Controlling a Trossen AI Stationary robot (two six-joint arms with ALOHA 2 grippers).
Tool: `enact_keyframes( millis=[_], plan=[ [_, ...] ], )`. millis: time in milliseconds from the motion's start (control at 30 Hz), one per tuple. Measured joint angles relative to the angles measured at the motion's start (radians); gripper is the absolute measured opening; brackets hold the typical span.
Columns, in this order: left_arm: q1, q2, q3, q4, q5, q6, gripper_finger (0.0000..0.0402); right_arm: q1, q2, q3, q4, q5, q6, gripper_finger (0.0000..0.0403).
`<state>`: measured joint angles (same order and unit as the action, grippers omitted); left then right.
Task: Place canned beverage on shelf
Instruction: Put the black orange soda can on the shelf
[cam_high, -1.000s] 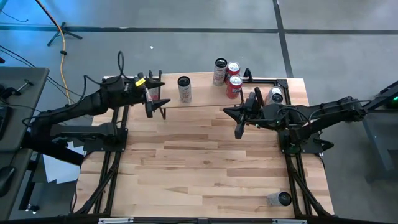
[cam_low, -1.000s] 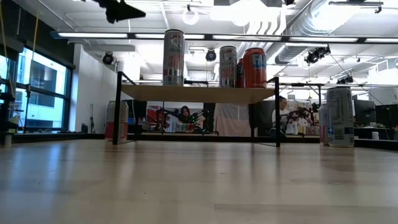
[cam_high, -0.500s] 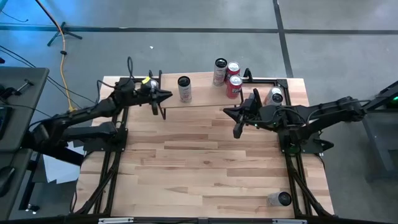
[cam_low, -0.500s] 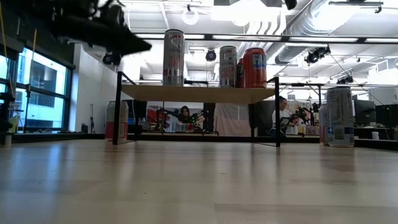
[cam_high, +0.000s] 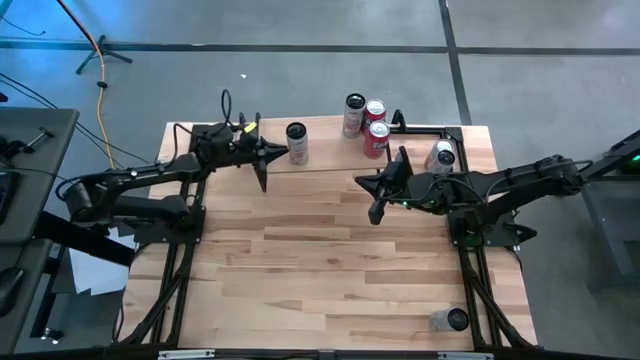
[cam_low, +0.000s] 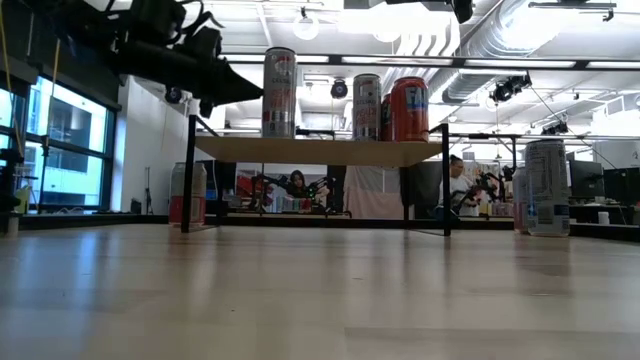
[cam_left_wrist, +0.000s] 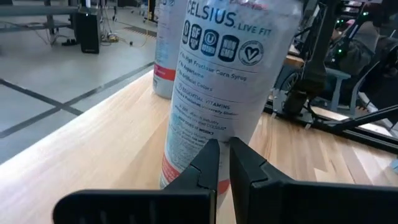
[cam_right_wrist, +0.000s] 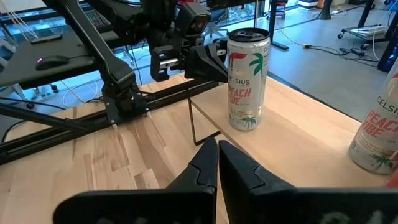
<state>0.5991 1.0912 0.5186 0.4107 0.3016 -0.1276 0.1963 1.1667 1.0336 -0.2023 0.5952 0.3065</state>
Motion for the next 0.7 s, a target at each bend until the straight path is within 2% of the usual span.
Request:
enact_keyframes(
  millis=[367, 700],
  plan=[
    [0.0, 0.016, 0.017, 0.003, -0.024, 0.055, 0.0, 0.0, 0.0, 0.0, 0.0, 0.004, -0.018, 0.0],
    [-0.004, 0.129, 0.051, 0.085, -0.042, 0.053, 0.0, -0.033, -0.001, 0.0, 0.0, -0.002, -0.019, 0.0]
  ],
)
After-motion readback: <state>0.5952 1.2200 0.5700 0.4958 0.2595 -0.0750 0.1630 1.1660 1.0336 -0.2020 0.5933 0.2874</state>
